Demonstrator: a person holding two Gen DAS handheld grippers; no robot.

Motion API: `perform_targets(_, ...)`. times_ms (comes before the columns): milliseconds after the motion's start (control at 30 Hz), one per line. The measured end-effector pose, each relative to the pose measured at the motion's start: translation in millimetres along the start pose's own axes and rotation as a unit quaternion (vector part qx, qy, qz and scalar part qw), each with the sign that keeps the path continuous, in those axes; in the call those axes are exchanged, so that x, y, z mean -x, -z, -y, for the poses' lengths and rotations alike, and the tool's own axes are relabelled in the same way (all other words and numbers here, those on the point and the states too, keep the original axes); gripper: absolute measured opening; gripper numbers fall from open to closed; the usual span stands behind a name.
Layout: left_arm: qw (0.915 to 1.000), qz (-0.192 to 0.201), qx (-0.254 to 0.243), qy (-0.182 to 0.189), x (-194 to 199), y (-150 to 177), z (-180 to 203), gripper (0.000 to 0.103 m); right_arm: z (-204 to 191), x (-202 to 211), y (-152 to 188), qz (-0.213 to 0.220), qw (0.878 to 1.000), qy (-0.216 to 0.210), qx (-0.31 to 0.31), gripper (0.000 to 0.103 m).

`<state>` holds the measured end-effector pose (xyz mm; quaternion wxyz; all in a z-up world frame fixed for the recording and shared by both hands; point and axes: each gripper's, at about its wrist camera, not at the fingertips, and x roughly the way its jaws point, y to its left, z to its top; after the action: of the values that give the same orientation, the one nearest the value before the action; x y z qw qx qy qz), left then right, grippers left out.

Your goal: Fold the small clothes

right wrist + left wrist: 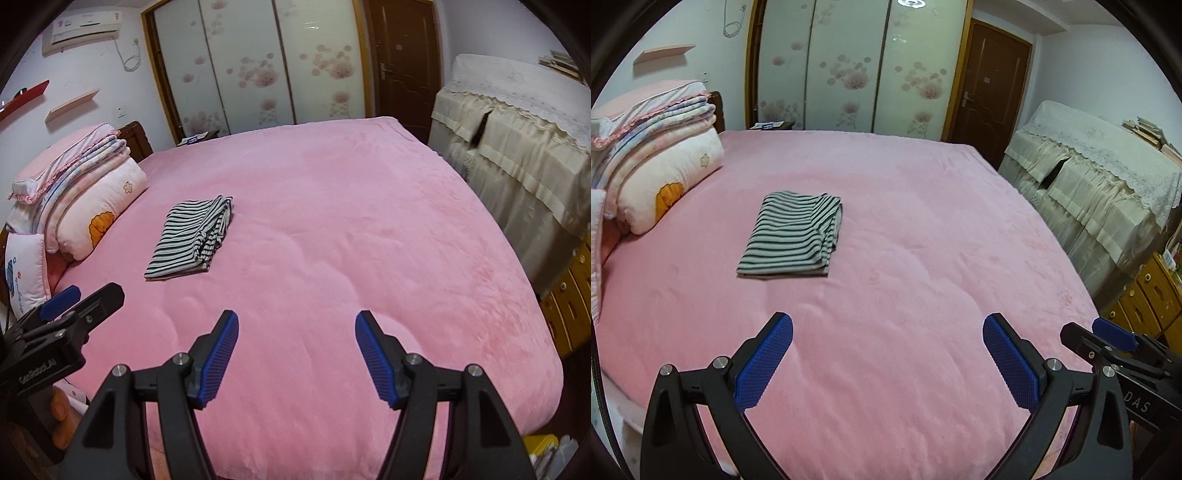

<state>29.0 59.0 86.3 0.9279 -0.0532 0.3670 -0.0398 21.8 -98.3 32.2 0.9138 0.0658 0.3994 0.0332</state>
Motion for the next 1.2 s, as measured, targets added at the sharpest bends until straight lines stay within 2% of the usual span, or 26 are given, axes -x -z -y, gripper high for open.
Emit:
perform_targets(100,0.9999,-0.002,0.001,-0.012,11,9,1,0.102,-2,9,6,0.003,1.000,-0.003,0.002,0.068)
perform_targets(333,0.9997,-0.019,0.003,-0.012,17,21,-1,0.102,-15,23,10,0.019,1.000,0.003,0.018,0.071)
perform_targets(533,0.9998,-0.018,-0.002,-0.011,23,20,-1,0.102,-26,26,13,0.025,0.999,0.015,0.030,0.072)
perform_targets(1200,0.9996,-0.017,-0.009,-0.019,30,23,5,0.102,-24,26,19,0.021,0.999,0.030,0.030,0.072)
